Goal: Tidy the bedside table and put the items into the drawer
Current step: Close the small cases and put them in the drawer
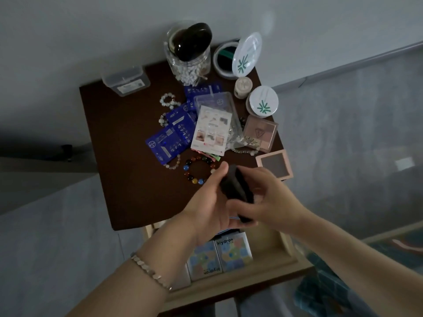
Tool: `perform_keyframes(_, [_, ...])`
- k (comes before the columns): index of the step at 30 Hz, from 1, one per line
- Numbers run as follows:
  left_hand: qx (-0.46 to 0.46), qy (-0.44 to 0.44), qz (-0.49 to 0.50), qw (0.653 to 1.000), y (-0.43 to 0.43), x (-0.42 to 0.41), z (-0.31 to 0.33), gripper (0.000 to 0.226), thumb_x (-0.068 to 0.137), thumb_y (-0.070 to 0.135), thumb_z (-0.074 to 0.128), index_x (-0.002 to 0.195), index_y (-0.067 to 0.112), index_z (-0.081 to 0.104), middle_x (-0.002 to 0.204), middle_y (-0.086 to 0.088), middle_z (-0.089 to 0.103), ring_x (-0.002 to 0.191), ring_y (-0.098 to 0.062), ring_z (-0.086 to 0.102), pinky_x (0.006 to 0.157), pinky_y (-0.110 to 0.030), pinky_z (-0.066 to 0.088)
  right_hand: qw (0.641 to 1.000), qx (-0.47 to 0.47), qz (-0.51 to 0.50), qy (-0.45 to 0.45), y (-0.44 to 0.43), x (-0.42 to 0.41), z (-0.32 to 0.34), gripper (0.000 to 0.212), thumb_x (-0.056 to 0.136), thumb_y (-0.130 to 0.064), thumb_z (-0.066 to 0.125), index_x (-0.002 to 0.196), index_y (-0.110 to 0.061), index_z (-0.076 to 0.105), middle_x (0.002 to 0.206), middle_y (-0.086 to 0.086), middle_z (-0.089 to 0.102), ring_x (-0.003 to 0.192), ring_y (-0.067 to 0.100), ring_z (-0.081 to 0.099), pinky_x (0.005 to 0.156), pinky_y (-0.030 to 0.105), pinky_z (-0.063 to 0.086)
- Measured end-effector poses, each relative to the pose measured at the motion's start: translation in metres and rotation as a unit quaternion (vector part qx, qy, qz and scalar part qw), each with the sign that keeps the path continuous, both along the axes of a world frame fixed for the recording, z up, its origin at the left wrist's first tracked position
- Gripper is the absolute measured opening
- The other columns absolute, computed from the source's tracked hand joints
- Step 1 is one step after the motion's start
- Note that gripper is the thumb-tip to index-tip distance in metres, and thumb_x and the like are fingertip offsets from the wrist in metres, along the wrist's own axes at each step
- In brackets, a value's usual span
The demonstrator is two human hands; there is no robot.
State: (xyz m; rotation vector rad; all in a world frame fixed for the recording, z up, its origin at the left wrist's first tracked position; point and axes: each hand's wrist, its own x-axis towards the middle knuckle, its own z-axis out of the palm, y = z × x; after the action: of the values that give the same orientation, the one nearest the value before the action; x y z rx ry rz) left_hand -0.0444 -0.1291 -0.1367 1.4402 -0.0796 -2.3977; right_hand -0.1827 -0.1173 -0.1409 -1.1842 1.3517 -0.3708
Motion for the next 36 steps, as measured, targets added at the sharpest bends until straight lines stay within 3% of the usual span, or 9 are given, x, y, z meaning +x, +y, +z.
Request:
perform_keyframes(4, [0.004,0.027,0.007,1.000,-0.001,-0.007,0.003,0.036,0.086,0.042,0.047,0.097,0.014,0.067,0.083,-0.008,0.073,0.072,-0.017,0.070,0.060,-0.025,0.056,1.000,-0.002,-0.018,-0.004,0.002,-0.009,0.000,0.072,0.054,-0.036,0.083,0.116,-0.037,0.046,0.110,-0.013,0.052,0.103,0.006,0.055,0.087,0.025,0.052])
perform_keyframes(9, [-0.018,0.038,0.038,0.998,0.002,-0.008,0.003,0.053,0.074,0.031,0.057,0.121,0.006,0.057,0.094,-0.010,0.068,0.083,-0.020,0.067,0.067,-0.029,0.056,0.998,-0.054,0.013,0.021,0.007,-0.014,-0.002,0.084,0.047,-0.035,0.088,0.116,-0.030,0.040,0.112,-0.011,0.050,0.104,0.004,0.052,0.083,0.022,0.052])
perform_keyframes(13, [-0.021,0.064,0.056,0.996,0.006,-0.004,0.004,0.040,0.074,0.033,0.057,0.104,0.008,0.066,0.092,-0.011,0.071,0.083,-0.020,0.069,0.075,-0.031,0.056,0.990,-0.138,0.018,0.038,0.008,-0.011,0.000,0.085,0.043,-0.040,0.088,0.106,-0.043,0.032,0.111,-0.012,0.040,0.105,0.000,0.043,0.083,0.012,0.046])
perform_keyframes(16, [-0.014,0.061,0.032,0.998,0.007,0.000,0.008,0.037,0.073,0.038,0.057,0.097,0.012,0.070,0.094,-0.010,0.072,0.084,-0.020,0.069,0.074,-0.031,0.055,0.981,-0.184,0.025,0.055,0.009,-0.010,-0.002,0.081,0.044,-0.050,0.080,0.109,-0.039,0.032,0.110,-0.016,0.039,0.104,0.001,0.044,0.083,0.012,0.046])
perform_keyframes(20, [0.054,0.054,0.017,0.997,0.003,0.009,0.011,0.053,0.079,0.048,0.052,0.114,0.010,0.061,0.113,-0.019,0.066,0.100,-0.030,0.065,0.078,-0.038,0.055,0.998,-0.036,-0.046,-0.037,0.014,-0.007,0.002,0.073,0.052,-0.038,0.084,0.110,-0.042,0.039,0.109,-0.013,0.057,0.104,0.001,0.056,0.088,0.019,0.050])
perform_keyframes(22, [0.106,0.041,0.057,0.992,0.002,0.012,0.012,0.059,0.082,0.051,0.052,0.126,0.010,0.051,0.121,-0.027,0.057,0.103,-0.037,0.062,0.079,-0.044,0.056,0.992,0.018,-0.074,-0.096,0.017,-0.005,0.004,0.051,0.064,-0.032,0.076,0.108,-0.037,0.052,0.107,-0.011,0.065,0.101,0.003,0.061,0.092,0.028,0.051])
perform_keyframes(25, [0.137,0.008,0.090,0.986,0.001,0.014,0.017,0.056,0.086,0.049,0.052,0.126,0.010,0.049,0.113,-0.030,0.056,0.095,-0.040,0.063,0.069,-0.049,0.056,0.988,0.047,-0.074,-0.124,0.020,0.000,0.008,0.024,0.079,-0.015,0.065,0.098,-0.030,0.067,0.103,-0.014,0.069,0.096,0.003,0.064,0.091,0.030,0.051])
perform_keyframes(30, [0.162,-0.039,0.128,0.978,0.002,0.018,0.018,0.052,0.087,0.045,0.055,0.121,0.007,0.047,0.100,-0.028,0.055,0.092,-0.040,0.060,0.062,-0.051,0.056,0.992,0.020,-0.074,-0.100,0.021,0.012,0.011,0.029,0.084,-0.005,0.060,0.089,-0.033,0.067,0.085,-0.022,0.070,0.083,-0.005,0.065,0.072,0.008,0.048])
perform_keyframes(36, [0.131,-0.086,0.125,0.980,0.008,0.023,0.017,0.042,0.085,0.044,0.058,0.102,0.006,0.055,0.099,-0.026,0.058,0.094,-0.037,0.062,0.071,-0.048,0.054,0.997,-0.031,-0.049,-0.055,0.018,0.023,0.013,0.040,0.080,0.000,0.064,0.085,-0.040,0.062,0.071,-0.027,0.067,0.076,-0.005,0.066,0.068,0.007,0.050])
